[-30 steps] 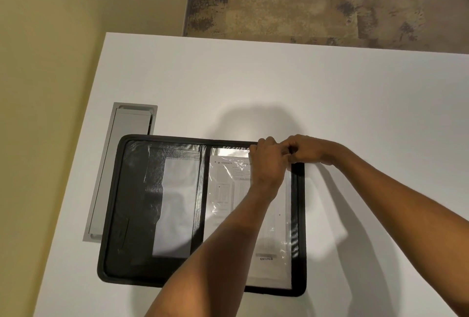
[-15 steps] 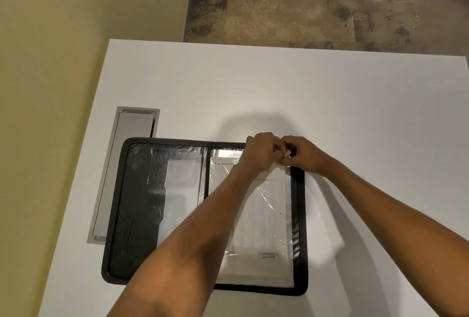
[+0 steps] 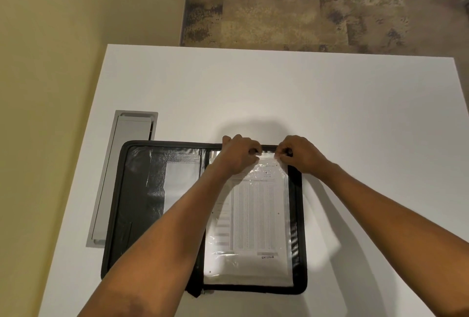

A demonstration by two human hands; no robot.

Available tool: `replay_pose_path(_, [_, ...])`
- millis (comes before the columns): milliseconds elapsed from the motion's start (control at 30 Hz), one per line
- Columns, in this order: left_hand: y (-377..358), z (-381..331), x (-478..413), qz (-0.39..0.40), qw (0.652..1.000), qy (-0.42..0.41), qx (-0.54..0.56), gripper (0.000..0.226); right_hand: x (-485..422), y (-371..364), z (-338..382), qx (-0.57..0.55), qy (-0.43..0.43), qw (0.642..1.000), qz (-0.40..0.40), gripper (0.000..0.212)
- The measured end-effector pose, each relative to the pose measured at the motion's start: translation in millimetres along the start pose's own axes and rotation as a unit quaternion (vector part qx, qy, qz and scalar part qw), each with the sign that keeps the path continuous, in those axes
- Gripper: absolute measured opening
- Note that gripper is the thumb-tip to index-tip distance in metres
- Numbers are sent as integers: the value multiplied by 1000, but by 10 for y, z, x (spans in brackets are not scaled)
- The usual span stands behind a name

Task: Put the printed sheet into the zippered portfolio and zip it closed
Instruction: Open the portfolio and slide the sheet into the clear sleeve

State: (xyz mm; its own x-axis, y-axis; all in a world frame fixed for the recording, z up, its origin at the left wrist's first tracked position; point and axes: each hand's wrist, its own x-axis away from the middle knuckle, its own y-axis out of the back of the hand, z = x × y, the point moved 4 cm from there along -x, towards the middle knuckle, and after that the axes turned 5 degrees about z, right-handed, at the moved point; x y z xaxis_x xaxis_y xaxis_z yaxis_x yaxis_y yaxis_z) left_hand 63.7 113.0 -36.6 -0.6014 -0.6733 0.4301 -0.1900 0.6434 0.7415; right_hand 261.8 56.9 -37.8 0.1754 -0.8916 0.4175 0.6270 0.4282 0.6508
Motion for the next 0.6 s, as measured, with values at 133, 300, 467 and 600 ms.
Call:
replay_pose_path(133, [59, 14, 18, -5, 1000, -8, -18, 18, -30, -7, 162, 8, 34, 999, -25, 16])
replay_pose_path(300, [72, -19, 45, -15, 999, -33, 29, 21, -71, -133, 271, 76, 77, 994, 8, 24])
replay_pose_path(467, [80, 44, 78, -10, 999, -23, 24, 14, -96, -117, 261, 118, 32, 992, 42, 8])
replay_pose_path(600, [86, 256, 144, -5, 1000, -3, -30, 12, -71, -69, 175, 135, 6, 989, 51, 9])
